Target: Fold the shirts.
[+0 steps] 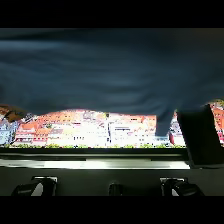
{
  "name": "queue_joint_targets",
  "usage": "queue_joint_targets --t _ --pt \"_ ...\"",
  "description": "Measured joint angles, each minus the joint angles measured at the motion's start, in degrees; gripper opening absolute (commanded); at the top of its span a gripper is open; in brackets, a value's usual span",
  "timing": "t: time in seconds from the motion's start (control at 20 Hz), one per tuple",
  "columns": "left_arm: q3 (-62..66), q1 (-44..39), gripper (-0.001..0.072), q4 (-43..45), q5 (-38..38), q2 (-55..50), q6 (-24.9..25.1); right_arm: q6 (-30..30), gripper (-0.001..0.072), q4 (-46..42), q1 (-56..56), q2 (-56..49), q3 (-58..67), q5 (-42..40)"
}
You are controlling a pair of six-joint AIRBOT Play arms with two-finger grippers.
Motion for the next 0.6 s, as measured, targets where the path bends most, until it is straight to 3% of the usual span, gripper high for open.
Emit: queue_joint_targets --t 0.3,0.6 --pt "-10.05 0.0 0.0028 3.3 -8.13 0.68 0.28 -5.68 0.0044 -0.04 0.0 -4.83 -2.51 24.87" --pt "-20.92 0.0 0.0028 4.33 -12.5 4.26 1.81 -7.98 0.0042 2.62 -0.02 -4.68 -10.43 33.33"
